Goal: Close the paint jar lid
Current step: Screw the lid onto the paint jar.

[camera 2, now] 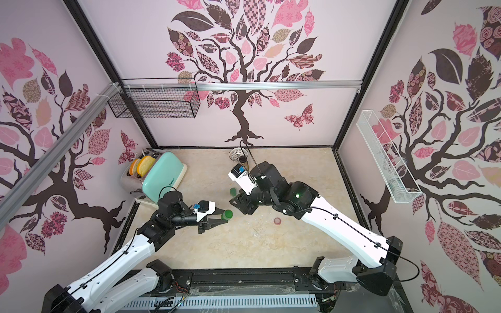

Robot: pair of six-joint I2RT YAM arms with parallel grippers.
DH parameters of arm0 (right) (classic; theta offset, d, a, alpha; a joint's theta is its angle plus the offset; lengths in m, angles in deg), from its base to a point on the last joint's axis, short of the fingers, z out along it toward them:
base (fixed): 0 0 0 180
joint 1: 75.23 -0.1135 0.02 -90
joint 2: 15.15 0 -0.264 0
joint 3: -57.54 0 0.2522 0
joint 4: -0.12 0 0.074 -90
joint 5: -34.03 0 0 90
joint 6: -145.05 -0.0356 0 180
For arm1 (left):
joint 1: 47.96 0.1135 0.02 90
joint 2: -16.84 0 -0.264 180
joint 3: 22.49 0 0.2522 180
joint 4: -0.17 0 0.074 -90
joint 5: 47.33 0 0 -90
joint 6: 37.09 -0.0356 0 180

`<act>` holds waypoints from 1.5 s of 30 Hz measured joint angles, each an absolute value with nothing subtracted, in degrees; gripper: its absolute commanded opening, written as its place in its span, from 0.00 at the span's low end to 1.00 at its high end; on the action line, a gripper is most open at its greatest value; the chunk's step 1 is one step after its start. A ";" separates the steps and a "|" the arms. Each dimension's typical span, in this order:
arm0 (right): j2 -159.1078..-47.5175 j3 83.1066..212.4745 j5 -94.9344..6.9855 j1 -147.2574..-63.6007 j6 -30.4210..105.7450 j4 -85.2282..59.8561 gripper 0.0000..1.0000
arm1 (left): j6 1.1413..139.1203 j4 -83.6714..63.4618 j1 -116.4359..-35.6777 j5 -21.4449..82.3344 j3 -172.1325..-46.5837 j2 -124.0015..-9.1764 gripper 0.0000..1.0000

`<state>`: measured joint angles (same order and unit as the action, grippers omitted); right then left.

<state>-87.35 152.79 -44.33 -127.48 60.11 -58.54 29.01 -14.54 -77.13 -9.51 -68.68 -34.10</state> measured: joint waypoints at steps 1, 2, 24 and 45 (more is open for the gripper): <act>-87.18 152.40 -43.57 -127.48 61.42 -58.54 0.63 | 28.99 -14.54 -77.15 -9.53 -68.68 -34.10 0.18; -87.22 152.07 -42.89 -127.45 62.64 -58.56 0.63 | 28.99 -14.56 -77.15 -9.53 -68.68 -34.10 0.18; -93.39 151.83 -32.99 -127.45 65.99 -58.74 0.57 | 28.84 -14.63 -77.21 -10.12 -68.72 -34.12 0.18; -95.59 152.20 -34.43 -129.90 64.48 -62.04 0.51 | 27.83 -15.65 -77.21 -9.84 -68.74 -34.10 0.18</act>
